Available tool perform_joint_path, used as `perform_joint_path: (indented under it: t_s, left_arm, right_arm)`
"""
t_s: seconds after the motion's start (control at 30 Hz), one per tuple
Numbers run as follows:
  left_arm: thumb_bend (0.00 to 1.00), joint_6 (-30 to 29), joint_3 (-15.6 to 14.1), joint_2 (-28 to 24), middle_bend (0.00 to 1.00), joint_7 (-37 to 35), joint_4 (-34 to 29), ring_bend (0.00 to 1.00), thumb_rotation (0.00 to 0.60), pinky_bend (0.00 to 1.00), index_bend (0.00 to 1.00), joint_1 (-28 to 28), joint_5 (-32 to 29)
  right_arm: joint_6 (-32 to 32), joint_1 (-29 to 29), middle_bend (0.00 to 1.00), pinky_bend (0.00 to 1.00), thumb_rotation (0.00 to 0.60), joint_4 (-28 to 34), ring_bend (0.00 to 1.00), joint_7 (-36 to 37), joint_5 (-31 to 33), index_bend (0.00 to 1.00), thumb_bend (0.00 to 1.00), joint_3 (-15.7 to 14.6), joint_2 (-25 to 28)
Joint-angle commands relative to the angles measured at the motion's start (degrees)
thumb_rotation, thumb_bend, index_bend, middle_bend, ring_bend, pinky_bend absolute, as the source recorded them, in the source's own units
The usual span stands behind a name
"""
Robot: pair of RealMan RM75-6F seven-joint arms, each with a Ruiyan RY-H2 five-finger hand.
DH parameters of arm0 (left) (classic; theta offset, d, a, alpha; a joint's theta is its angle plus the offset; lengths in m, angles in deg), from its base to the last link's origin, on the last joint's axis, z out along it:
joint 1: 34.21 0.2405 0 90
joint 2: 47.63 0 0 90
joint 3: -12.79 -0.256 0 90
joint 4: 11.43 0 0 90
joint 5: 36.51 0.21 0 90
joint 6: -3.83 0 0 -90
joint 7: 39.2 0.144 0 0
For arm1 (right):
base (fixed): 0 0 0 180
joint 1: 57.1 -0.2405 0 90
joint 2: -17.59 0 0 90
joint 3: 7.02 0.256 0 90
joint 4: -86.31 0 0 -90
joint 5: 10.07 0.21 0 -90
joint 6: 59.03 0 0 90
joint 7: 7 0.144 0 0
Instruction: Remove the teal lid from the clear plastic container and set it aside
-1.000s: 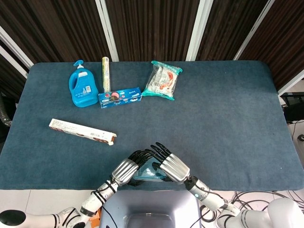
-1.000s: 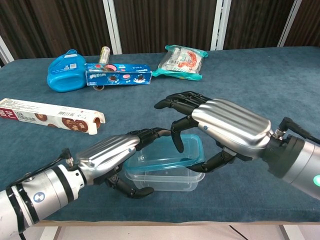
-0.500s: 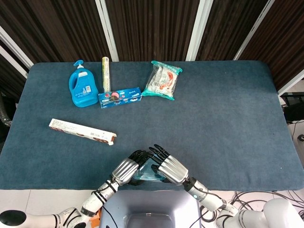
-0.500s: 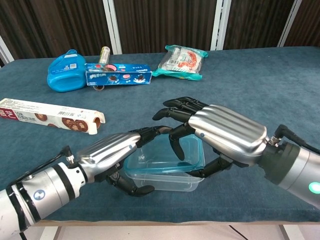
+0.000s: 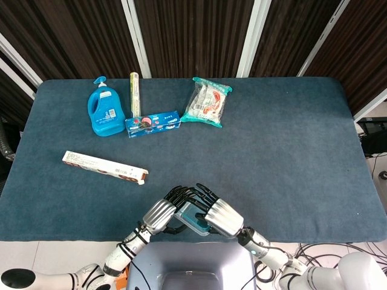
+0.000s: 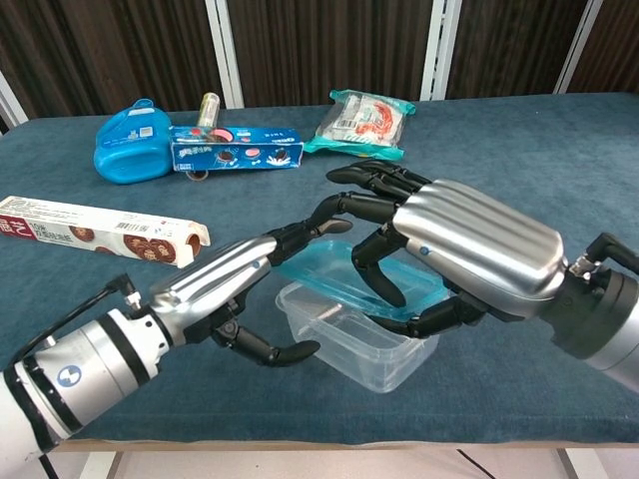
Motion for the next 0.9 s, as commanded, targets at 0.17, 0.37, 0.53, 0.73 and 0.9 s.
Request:
perform_joint_path:
  t_s: [0.17,0.37,0.53,0.73,0.9]
  left_arm:
    - [0.29,0.3,1.1,-0.2,0.00,0.8,0.6,0.00,0.600,0.00,0.00,0.1,-1.5]
    - [0.29,-0.7,2.4,-0.9,0.00,0.7,1.1,0.00,0.600,0.00,0.00,0.1,-1.9]
    - [0.30,-1.6,4.3,-3.3,0.00,0.3,1.1,0.00,0.600,0.00,0.00,0.1,-3.0]
    - [0.30,-1.9,5.5,-6.4,0.00,0.2,0.9,0.00,0.600,0.00,0.00,0.2,-4.2]
    - [0.31,-3.7,5.5,-9.6,0.00,0.3,-0.4,0.00,0.600,0.00,0.00,0.8,-3.4]
  right_arm:
    - [1.9,-0.3,0.22,0.02,0.600,-2.0,0.04,0.5,-0.9,0.78,0.50,0.3,-0.1]
    - [3.9,-0.5,0.22,0.02,0.600,-2.1,0.04,-0.4,-1.8,0.78,0.50,1.0,0.9]
    - [6.7,-0.1,0.22,0.02,0.600,-0.2,0.04,-2.1,-2.3,0.78,0.50,1.9,5.3]
    - [7.6,0.8,0.22,0.02,0.600,0.4,0.04,-1.2,0.8,0.78,0.50,4.1,10.5]
    - [5.4,1.7,0.22,0.02,0.600,-4.1,0.04,0.9,5.0,0.78,0.50,4.9,12.2]
